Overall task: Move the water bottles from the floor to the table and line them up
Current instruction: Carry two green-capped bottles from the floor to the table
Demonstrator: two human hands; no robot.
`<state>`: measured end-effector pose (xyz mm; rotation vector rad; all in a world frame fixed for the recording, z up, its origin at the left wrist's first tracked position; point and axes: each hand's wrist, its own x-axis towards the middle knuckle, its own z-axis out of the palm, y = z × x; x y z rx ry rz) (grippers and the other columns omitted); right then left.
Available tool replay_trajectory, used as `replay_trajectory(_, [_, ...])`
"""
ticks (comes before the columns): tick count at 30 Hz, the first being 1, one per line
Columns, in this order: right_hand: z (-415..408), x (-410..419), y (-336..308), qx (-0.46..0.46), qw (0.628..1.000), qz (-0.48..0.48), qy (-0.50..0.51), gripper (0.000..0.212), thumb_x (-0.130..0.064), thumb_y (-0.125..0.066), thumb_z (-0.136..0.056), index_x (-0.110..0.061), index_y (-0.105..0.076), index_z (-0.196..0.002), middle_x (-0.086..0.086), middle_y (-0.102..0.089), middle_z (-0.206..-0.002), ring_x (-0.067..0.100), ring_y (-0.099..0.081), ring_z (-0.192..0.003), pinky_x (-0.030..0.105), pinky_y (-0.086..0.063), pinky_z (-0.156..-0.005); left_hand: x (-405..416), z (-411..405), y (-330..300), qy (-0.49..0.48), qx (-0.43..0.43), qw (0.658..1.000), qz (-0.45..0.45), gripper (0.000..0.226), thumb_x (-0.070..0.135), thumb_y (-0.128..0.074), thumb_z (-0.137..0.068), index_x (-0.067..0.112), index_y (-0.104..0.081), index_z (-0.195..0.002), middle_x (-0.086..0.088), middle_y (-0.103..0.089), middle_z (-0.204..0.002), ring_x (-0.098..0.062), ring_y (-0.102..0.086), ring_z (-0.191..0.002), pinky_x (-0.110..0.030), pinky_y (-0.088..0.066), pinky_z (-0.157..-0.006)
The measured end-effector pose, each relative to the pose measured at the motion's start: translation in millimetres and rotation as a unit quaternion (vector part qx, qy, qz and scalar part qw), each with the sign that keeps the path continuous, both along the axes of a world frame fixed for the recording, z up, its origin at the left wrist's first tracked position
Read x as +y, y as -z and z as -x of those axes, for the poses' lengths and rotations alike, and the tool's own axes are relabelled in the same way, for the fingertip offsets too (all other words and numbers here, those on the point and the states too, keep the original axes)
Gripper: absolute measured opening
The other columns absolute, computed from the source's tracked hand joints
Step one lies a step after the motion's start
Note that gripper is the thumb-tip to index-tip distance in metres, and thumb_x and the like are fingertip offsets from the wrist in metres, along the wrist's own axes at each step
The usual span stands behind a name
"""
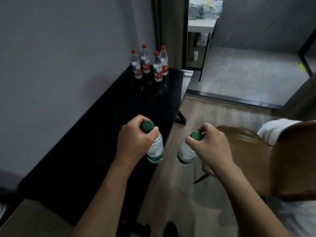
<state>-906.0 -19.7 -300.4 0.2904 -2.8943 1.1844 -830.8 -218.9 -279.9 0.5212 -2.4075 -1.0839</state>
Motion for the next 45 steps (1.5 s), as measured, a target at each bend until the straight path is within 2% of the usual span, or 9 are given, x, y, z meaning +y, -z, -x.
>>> replay_trajectory(8, [125, -25, 7, -0.012, 0.999, -0.009, -0.028, 0.024, -0.044, -0.065, -0.068, -0.025, -0.056, -0.081, -0.011, -0.06, -0.072, 0.014, -0.058, -0.07, 0.032, -0.049, -0.062, -24, 113, 3, -0.027, -0.018, 0.999, 0.002, 0.012, 0.034, -0.073, -0.075, 0.028, -0.063, -0.076, 0.012, -0.064, -0.069, -0.008, -0.061, -0.061, -0.033, -0.056, -0.059])
replay_trajectory(16, [241, -69, 7, -0.017, 0.996, -0.002, -0.087, 0.025, -0.044, -0.066, -0.069, -0.026, -0.053, -0.079, -0.01, -0.058, -0.07, 0.015, -0.057, -0.067, 0.031, -0.044, -0.058, -56, 194, -5, -0.082, -0.026, 0.996, 0.024, 0.015, 0.044, -0.068, -0.073, 0.032, -0.061, -0.077, 0.017, -0.064, -0.076, -0.006, -0.061, -0.063, -0.024, -0.051, -0.053])
replay_trajectory(20, [282, -102, 12, -0.026, 0.995, -0.003, -0.101, 0.025, -0.046, -0.065, -0.068, -0.028, -0.053, -0.081, -0.011, -0.059, -0.072, 0.013, -0.057, -0.068, 0.031, -0.045, -0.059, -80, 217, 3, -0.101, -0.04, 0.994, 0.017, 0.013, 0.04, -0.071, -0.077, 0.032, -0.061, -0.079, 0.017, -0.063, -0.077, -0.006, -0.061, -0.063, -0.024, -0.052, -0.053])
replay_trajectory(25, [320, -158, 7, -0.011, 0.991, -0.016, -0.132, 0.026, -0.045, -0.068, -0.068, -0.027, -0.055, -0.081, -0.013, -0.057, -0.072, 0.017, -0.057, -0.071, 0.03, -0.043, -0.061, -123, 235, 7, -0.1, -0.054, 0.993, 0.022, 0.015, 0.039, -0.072, -0.078, 0.03, -0.06, -0.076, 0.014, -0.062, -0.07, -0.004, -0.057, -0.055, -0.014, -0.044, -0.048])
replay_trajectory(29, [343, -208, 0, -0.011, 0.983, -0.029, -0.181, 0.025, -0.045, -0.069, -0.071, -0.028, -0.058, -0.086, -0.013, -0.058, -0.075, 0.014, -0.058, -0.073, 0.031, -0.046, -0.063, -164, 242, 10, -0.145, -0.045, 0.988, 0.017, 0.015, 0.041, -0.07, -0.078, 0.032, -0.058, -0.077, 0.017, -0.062, -0.075, -0.004, -0.059, -0.061, -0.016, -0.044, -0.049])
replay_trajectory(37, [399, -309, 11, -0.015, 0.968, -0.028, -0.247, 0.025, -0.043, -0.068, -0.071, -0.025, -0.061, -0.088, -0.012, -0.06, -0.078, 0.011, -0.058, -0.073, 0.029, -0.043, -0.06, -233, 265, 24, -0.208, -0.072, 0.975, 0.022, 0.017, 0.045, -0.069, -0.078, 0.034, -0.056, -0.078, 0.019, -0.061, -0.073, -0.002, -0.059, -0.061, -0.011, -0.037, -0.047])
replay_trajectory(40, [427, -349, 25, -0.017, 0.962, -0.026, -0.272, 0.024, -0.044, -0.068, -0.07, -0.028, -0.059, -0.085, -0.014, -0.058, -0.075, 0.003, -0.055, -0.069, 0.024, -0.037, -0.052, -259, 280, 33, -0.243, -0.082, 0.966, 0.025, 0.018, 0.045, -0.071, -0.079, 0.034, -0.057, -0.078, 0.011, -0.059, -0.063, -0.002, -0.059, -0.062, -0.015, -0.04, -0.048])
replay_trajectory(45, [478, -419, 46, -0.024, 0.942, -0.043, -0.332, 0.023, -0.045, -0.068, -0.072, -0.035, -0.049, -0.081, -0.015, -0.056, -0.07, -0.002, -0.052, -0.061, 0.018, -0.031, -0.045, -297, 318, 45, -0.283, -0.114, 0.952, 0.032, 0.019, 0.047, -0.07, -0.08, 0.033, -0.057, -0.085, 0.013, -0.059, -0.065, 0.002, -0.059, -0.07, -0.02, -0.046, -0.052])
